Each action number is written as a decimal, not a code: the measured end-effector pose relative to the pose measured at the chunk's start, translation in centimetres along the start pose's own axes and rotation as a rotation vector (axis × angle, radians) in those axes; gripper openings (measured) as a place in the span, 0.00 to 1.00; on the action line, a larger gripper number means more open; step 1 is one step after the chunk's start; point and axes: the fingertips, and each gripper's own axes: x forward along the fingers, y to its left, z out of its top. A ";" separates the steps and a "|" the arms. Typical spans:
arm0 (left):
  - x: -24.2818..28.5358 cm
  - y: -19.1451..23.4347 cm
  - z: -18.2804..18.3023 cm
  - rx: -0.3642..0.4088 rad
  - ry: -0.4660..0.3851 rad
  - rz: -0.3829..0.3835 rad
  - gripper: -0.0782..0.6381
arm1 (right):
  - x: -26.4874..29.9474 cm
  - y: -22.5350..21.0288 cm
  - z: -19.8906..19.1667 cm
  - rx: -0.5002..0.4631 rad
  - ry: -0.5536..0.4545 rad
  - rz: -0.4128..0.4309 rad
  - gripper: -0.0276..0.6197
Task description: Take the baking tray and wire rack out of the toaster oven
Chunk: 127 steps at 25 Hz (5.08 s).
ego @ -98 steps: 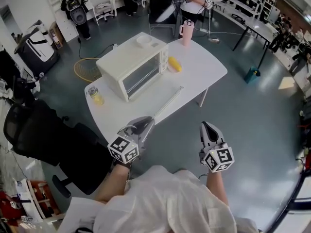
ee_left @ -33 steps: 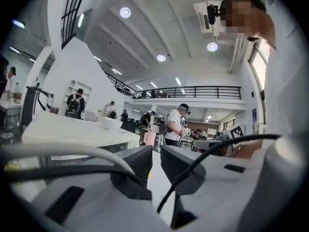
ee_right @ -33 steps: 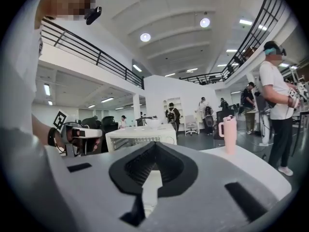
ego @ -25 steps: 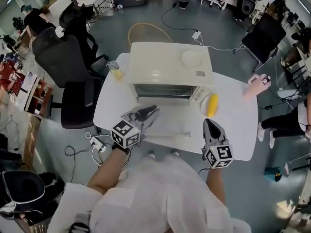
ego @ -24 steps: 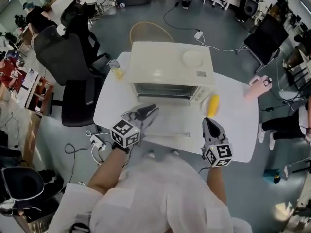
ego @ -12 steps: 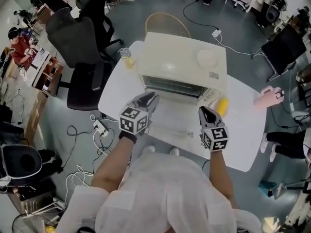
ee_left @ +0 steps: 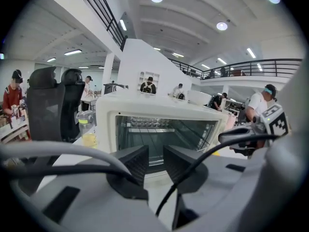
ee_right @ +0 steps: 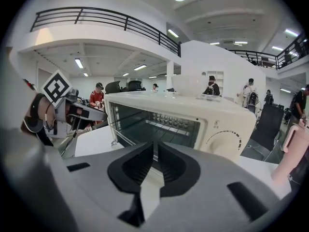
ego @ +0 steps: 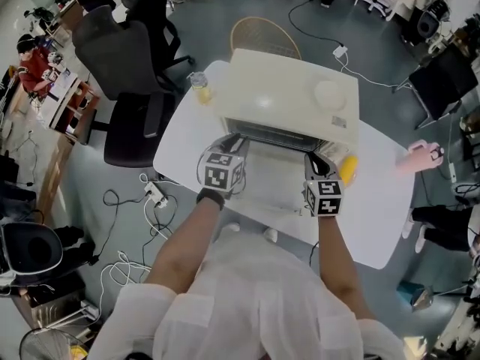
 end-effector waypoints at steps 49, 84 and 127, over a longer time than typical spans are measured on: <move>7.2 2.3 -3.8 0.010 0.309 0.158 0.23 | 6.8 -0.5 -4.7 0.168 0.336 -0.088 0.15; 6.4 3.2 -3.9 -0.069 0.372 0.178 0.21 | 5.9 -0.6 -5.1 0.204 0.445 -0.144 0.15; 2.0 0.8 -8.6 -0.135 0.427 0.161 0.12 | 2.1 2.7 -7.8 0.380 0.445 -0.092 0.08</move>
